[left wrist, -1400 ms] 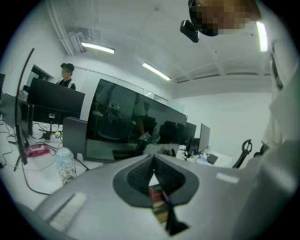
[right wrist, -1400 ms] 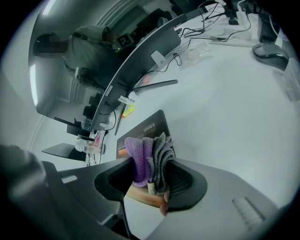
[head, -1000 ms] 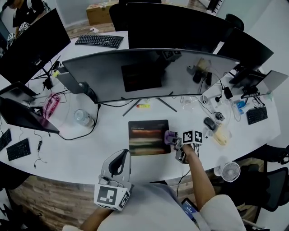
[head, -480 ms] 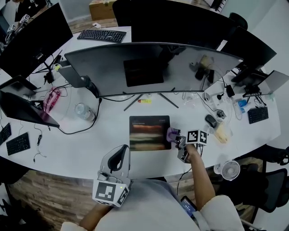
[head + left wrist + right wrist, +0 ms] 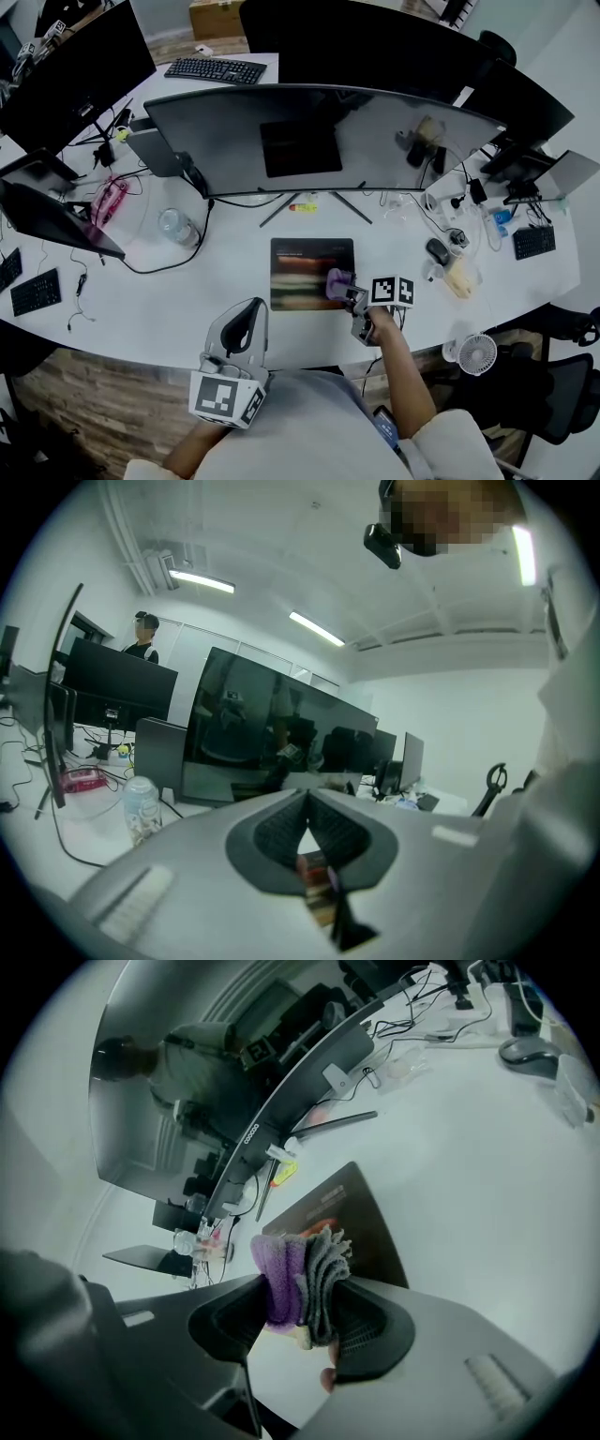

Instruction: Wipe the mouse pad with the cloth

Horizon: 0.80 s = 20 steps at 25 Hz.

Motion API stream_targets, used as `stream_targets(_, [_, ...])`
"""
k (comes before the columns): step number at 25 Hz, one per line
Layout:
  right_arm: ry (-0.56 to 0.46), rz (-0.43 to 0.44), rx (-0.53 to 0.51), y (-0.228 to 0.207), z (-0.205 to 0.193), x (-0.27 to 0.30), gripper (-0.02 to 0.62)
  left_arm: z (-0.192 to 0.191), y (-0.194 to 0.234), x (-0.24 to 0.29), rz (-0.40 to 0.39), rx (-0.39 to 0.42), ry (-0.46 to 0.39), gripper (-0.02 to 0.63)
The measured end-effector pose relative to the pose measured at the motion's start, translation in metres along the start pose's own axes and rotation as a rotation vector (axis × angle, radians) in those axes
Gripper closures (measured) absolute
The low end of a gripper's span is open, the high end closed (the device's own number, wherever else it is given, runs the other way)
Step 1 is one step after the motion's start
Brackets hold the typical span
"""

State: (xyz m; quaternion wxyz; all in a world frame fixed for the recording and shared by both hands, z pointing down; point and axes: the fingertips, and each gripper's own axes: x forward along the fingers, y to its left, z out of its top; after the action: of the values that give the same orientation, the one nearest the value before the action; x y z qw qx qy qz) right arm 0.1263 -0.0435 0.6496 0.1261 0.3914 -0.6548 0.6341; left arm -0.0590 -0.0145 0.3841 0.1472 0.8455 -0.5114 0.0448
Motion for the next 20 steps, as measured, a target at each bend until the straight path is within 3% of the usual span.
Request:
stream_targets(11, [0.097, 0.063, -0.043, 0.053, -0.051, 0.054, 0.400, 0.006, 0.011, -0.018, 0.011, 0.017, -0.015, 0.606])
stream_targets(20, [0.120, 0.086, -0.061, 0.076, -0.068, 0.086, 0.400, 0.006, 0.021, -0.029, 0.028, 0.021, -0.018, 0.606])
